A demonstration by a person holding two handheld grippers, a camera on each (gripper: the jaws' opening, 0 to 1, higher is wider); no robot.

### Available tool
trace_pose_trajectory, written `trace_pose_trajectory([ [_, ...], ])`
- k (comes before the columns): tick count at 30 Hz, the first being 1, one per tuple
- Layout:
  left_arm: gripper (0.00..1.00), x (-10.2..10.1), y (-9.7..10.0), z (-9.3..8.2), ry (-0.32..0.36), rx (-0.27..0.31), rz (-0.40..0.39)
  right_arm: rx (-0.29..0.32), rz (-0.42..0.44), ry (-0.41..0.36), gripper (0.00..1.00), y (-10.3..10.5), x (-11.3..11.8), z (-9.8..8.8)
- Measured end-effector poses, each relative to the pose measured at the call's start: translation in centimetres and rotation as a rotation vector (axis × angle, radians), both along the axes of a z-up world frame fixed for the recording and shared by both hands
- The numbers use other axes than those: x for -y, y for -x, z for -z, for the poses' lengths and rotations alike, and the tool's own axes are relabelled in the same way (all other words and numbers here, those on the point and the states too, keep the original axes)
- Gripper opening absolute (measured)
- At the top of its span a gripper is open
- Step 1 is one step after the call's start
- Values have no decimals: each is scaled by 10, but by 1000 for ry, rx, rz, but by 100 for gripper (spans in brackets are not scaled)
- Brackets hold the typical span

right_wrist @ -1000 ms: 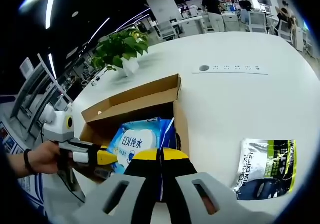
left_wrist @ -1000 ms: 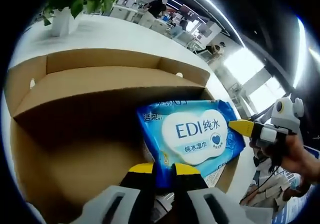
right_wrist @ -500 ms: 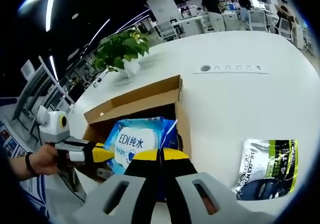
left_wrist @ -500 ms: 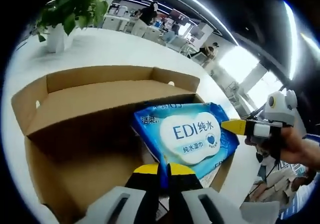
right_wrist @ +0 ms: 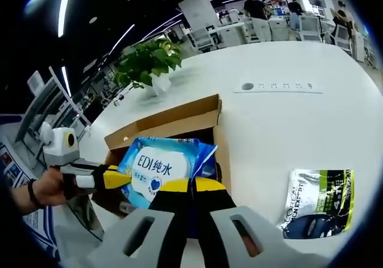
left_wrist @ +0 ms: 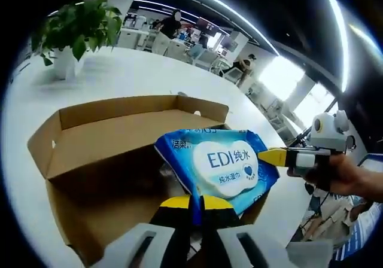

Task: Operate the shoe box by opening the lid, removing the specified soft item, and placing it in the target area until the item is outside and the box remains undamaged.

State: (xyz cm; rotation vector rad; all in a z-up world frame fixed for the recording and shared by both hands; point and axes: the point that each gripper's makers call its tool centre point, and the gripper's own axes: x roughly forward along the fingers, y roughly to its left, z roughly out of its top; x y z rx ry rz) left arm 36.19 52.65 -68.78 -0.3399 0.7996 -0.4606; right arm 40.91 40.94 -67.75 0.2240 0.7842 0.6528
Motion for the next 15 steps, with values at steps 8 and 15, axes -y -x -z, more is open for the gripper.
trace_pose_trajectory([
  [8, 3, 0, -1, -15, -3, 24, 1, 22, 2, -3, 0, 0, 1, -9],
  [15, 3, 4, -4, -24, 5, 42, 9, 39, 17, -5, 0, 0, 8, -17],
])
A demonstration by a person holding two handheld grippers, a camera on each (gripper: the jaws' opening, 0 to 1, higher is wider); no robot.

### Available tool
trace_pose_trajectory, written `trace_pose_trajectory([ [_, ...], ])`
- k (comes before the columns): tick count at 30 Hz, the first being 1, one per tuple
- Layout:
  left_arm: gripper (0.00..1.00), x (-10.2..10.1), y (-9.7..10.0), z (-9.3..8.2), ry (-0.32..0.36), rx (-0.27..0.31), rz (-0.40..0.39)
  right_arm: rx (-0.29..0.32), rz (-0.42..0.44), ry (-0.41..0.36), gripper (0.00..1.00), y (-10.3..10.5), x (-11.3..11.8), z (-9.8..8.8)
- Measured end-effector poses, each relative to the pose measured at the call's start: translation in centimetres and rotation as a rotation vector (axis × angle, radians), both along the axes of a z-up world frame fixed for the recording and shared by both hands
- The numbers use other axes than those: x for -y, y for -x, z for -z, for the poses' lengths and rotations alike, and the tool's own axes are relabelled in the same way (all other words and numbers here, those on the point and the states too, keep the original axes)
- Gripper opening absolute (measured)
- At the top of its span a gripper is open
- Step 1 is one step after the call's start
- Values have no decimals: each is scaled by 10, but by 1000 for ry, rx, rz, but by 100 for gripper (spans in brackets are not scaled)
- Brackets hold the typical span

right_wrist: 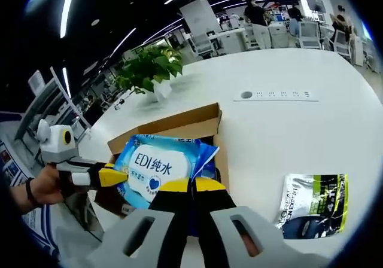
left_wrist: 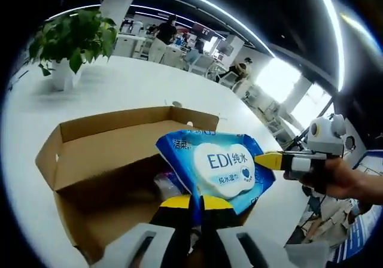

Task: Operate the shoe box by opening the lid, removing the specified soft item, and placing it in the target area until the item is outside and the box remains undamaged.

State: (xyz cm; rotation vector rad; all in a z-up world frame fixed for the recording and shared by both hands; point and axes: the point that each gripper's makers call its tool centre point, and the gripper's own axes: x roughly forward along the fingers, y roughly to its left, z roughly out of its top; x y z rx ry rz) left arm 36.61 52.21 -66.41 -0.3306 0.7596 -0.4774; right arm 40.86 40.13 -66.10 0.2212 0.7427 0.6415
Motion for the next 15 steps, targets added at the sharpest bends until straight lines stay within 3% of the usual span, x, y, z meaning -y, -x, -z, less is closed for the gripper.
trace_pose_trajectory([
  [15, 3, 27, -9, -13, 2, 20, 57, 21, 47, -1, 0, -1, 30, -10],
])
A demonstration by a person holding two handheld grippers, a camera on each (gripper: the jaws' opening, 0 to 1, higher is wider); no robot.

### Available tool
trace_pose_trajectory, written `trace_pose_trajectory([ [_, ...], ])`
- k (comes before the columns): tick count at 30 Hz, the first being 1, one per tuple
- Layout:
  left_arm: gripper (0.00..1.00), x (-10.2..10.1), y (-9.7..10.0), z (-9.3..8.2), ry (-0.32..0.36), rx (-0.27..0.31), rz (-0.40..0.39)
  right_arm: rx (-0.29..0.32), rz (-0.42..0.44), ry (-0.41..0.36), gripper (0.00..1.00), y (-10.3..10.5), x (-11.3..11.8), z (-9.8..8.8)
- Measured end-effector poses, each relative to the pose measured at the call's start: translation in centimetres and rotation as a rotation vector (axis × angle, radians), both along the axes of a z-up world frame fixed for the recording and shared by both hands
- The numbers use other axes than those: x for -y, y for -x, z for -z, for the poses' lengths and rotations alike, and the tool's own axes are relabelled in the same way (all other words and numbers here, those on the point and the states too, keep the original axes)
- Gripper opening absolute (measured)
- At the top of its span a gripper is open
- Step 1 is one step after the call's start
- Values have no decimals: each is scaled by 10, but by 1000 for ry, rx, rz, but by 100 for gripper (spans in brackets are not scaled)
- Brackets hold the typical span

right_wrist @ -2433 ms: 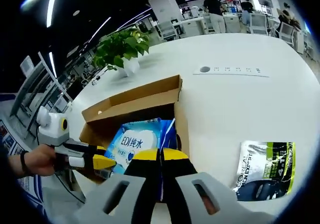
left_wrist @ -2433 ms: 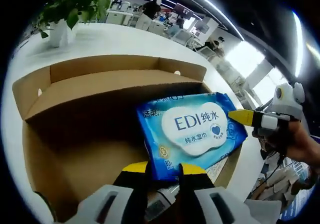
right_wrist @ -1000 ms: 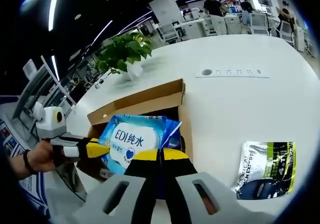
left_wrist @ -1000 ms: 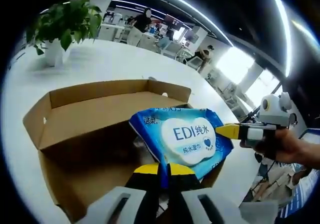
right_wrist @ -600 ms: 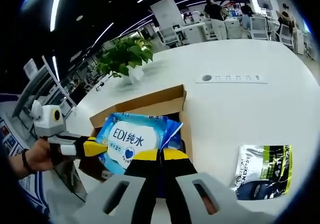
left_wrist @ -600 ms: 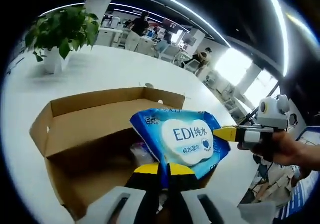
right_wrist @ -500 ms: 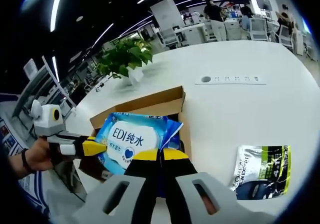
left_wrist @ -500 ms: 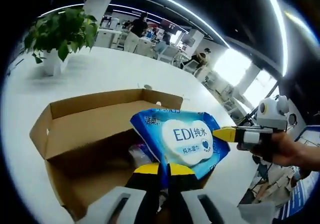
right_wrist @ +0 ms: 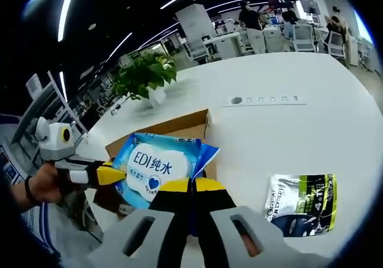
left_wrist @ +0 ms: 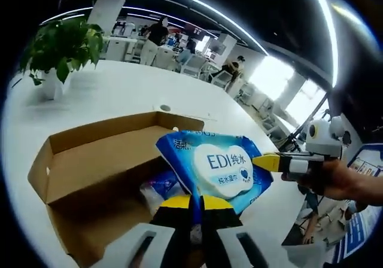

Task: Operate the shoe box by opening the lid, removing the specified soft item, and placing it in the target area until the item is outside and the box remains undamaged.

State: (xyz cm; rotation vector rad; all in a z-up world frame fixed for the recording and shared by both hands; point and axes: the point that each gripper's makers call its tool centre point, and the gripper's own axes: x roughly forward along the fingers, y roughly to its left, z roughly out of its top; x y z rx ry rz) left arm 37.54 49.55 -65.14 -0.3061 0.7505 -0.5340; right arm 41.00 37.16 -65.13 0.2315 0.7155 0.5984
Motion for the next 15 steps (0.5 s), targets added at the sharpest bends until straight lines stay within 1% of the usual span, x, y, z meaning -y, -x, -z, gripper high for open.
trace_pose_trajectory([
  [5, 3, 13, -2, -3, -5, 4, 29, 3, 25, -8, 0, 3, 15, -2],
  [10, 3, 30, -3, -5, -12, 6, 58, 5, 48, -8, 0, 5, 31, -3],
  [15, 3, 50, -5, -6, -16, 9, 90, 7, 77, -9, 0, 7, 52, -3],
])
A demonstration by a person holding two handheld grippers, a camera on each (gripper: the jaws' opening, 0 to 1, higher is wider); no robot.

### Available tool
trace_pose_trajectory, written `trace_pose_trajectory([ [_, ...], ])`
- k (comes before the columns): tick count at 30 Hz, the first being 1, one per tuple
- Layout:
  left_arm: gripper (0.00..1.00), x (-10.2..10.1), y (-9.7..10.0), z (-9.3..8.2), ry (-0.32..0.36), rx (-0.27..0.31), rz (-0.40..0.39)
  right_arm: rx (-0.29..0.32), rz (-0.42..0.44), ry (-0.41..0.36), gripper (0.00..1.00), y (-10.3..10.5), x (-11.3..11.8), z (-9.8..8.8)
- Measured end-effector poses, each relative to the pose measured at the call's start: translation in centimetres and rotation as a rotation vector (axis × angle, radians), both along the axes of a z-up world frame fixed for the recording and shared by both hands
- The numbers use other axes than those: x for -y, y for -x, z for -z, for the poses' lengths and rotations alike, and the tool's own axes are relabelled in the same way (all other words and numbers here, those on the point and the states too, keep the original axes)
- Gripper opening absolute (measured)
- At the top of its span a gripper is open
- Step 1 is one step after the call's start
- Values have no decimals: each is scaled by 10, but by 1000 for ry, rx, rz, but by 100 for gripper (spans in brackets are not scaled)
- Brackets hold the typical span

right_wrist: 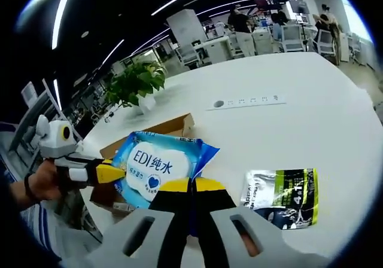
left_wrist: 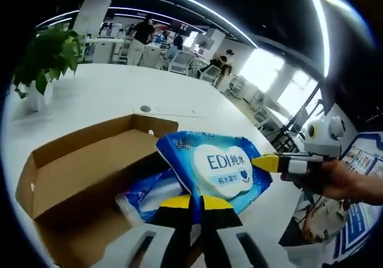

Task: Operate the shoe box by opening the lid, removing the specified soft item, and placing it in the target area until the item is outside and the box remains undamaged.

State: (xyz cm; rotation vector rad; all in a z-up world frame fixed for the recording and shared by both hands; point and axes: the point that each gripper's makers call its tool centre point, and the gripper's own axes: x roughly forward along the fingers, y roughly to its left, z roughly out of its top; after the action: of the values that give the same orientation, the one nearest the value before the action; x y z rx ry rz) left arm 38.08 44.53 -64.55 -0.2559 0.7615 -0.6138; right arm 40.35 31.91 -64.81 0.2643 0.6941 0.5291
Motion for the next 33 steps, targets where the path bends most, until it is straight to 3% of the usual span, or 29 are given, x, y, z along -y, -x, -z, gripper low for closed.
trace_pose_trajectory([
  [33, 3, 130, 1, 11, -16, -29, 173, -35, 162, -3, 0, 22, 131, 16],
])
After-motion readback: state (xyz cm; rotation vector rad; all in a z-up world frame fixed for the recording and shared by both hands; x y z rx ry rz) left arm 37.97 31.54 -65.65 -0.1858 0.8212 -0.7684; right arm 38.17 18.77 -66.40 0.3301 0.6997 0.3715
